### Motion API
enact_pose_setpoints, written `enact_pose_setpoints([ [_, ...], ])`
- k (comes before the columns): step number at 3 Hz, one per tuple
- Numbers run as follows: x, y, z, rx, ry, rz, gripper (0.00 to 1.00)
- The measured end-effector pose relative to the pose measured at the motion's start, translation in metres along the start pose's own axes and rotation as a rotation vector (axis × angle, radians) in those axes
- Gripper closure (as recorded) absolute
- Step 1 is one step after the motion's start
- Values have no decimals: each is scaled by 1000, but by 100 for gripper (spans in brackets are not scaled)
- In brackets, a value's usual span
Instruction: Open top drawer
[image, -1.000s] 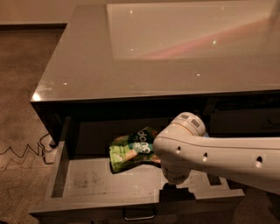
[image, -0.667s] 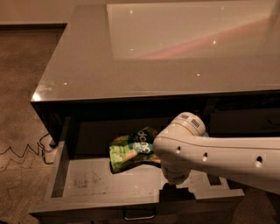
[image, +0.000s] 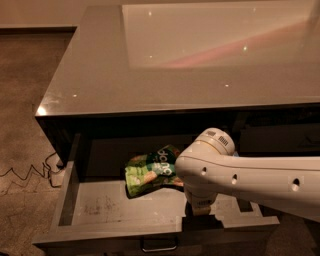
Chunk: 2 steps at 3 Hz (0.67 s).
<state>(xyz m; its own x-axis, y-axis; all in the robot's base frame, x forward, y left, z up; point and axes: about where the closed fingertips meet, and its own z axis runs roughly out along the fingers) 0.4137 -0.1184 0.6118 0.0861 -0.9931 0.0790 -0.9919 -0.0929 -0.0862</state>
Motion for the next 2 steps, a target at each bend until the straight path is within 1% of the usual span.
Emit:
enact_pose_setpoints([
  [1,0,0,0,0,0,0,0],
  [2,0,0,0,0,0,0,0],
])
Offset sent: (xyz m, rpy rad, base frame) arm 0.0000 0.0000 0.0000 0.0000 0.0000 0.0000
